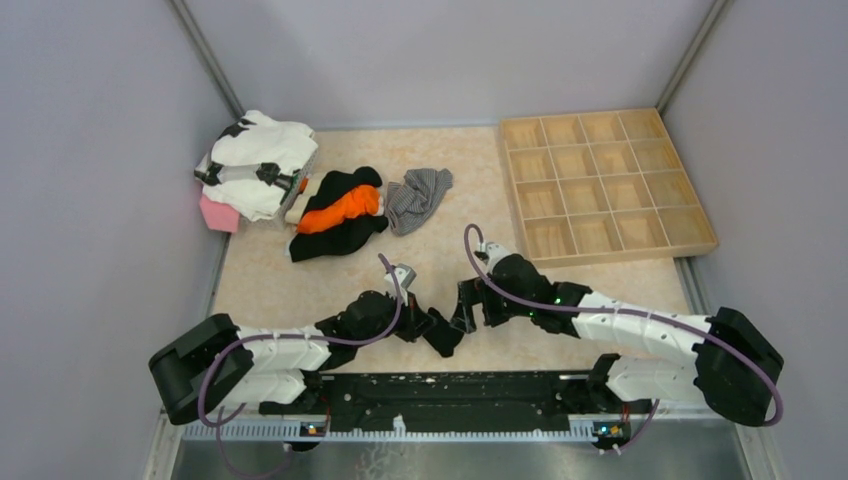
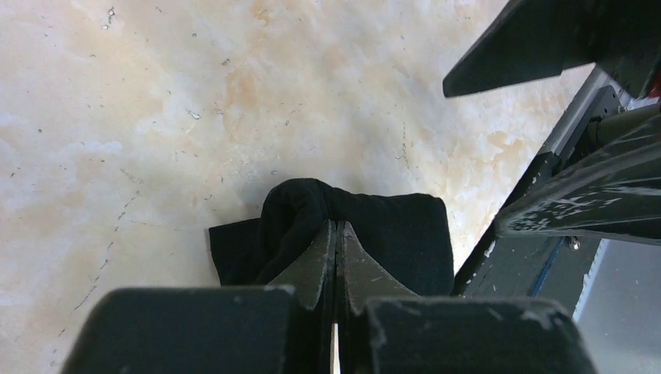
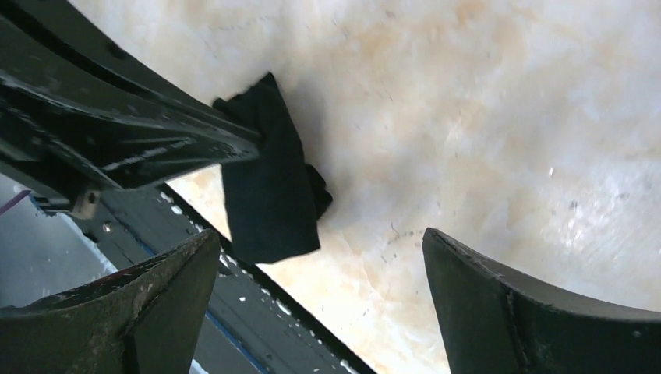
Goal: Roll the underwear
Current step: Roll the underwear to the center of the board.
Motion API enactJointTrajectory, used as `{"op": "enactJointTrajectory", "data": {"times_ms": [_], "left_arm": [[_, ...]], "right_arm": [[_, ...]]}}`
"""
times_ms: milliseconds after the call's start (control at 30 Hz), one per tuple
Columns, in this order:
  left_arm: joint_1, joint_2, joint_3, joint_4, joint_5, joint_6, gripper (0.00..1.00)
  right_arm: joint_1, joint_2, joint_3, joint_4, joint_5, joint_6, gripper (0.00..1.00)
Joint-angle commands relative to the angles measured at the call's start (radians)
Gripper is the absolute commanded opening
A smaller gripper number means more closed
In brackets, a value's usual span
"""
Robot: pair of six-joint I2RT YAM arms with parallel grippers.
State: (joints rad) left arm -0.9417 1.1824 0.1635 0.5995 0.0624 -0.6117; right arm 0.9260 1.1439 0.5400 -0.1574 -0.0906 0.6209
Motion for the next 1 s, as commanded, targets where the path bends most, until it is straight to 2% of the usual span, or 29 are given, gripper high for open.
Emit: {"op": "enactJointTrajectory", "data": {"times_ms": [0, 167, 367, 633, 967], "left_arm": [[-0.005, 0.022, -0.036, -0.152, -0.012, 0.019, 0.0], [-0.006, 0.018, -0.03, -0.163, -0.013, 0.021, 0.0], [-0.006, 0.011, -0.032, -0.166, -0.014, 0.021, 0.0], [-0.008, 0.008, -0.036, -0.163, -0.013, 0.018, 0.0], [-0.01, 0.01, -0.035, -0.162, -0.011, 0.02, 0.0]], "right_arm": [[-0.013, 0.032, 0.089, -0.026, 0.009, -0.134, 0.99], [-0.03, 0.089, 0.06, 0.098, -0.12, -0.105, 0.99], [-0.043, 0.194, 0.067, 0.149, -0.174, -0.083, 0.98], [-0.058, 0.314, 0.085, 0.214, -0.214, -0.063, 0.91], [-0.057, 0.411, 0.03, 0.3, -0.315, 0.004, 0.75]]}}
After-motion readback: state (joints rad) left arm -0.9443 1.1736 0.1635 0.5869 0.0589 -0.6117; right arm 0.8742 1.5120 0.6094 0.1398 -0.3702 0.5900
